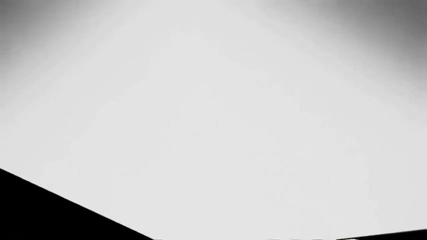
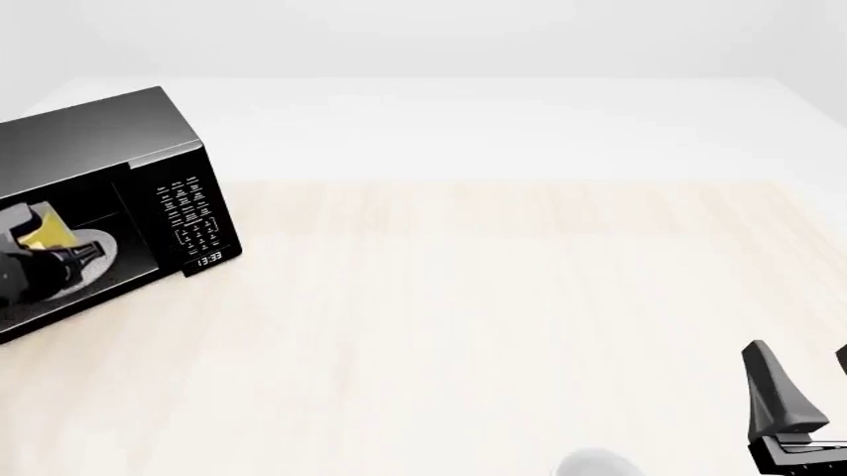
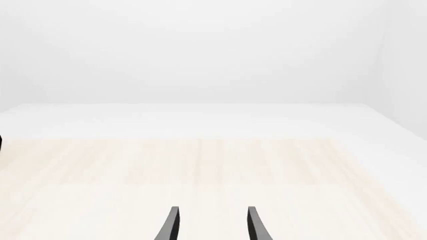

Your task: Put the yellow and white mug in the microwave and close it.

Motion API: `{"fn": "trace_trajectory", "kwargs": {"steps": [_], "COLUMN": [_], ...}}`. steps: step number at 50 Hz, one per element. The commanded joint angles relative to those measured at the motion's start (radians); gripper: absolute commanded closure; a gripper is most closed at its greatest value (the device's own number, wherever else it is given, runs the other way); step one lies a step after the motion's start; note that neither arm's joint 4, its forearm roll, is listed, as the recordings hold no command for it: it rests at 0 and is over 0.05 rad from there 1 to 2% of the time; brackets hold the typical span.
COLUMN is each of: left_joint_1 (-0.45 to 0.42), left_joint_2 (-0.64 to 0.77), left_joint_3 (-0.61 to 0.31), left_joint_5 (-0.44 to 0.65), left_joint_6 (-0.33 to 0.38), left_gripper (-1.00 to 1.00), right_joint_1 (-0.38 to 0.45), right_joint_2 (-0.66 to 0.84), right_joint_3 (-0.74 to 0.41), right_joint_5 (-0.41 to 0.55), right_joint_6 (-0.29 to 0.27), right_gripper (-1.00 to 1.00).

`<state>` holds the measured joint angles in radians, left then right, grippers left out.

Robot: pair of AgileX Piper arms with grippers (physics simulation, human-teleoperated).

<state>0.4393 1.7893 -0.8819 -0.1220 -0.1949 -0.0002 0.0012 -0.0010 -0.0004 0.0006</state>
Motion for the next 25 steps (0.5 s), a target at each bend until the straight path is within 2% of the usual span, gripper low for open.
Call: {"fn": "trace_trajectory", "kwargs": {"steps": [1, 25], "left_joint_1": [0.001, 0.022], "left_joint_2": [0.013, 0.114], "left_joint_3": [-0.045, -0.054], "left_joint_5": [0.01, -0.016], "left_joint_6": [0.001, 0.03], "left_gripper": [1.0, 1.0], "right_joint_1": [0.0, 0.0], "right_joint_2": [-0.001, -0.001], "right_joint_3": [0.001, 0.001], "right_joint_5": [0.0, 0.0], "right_joint_6": [-0.001, -0.001], "right_gripper": [-1.0, -1.0]}}
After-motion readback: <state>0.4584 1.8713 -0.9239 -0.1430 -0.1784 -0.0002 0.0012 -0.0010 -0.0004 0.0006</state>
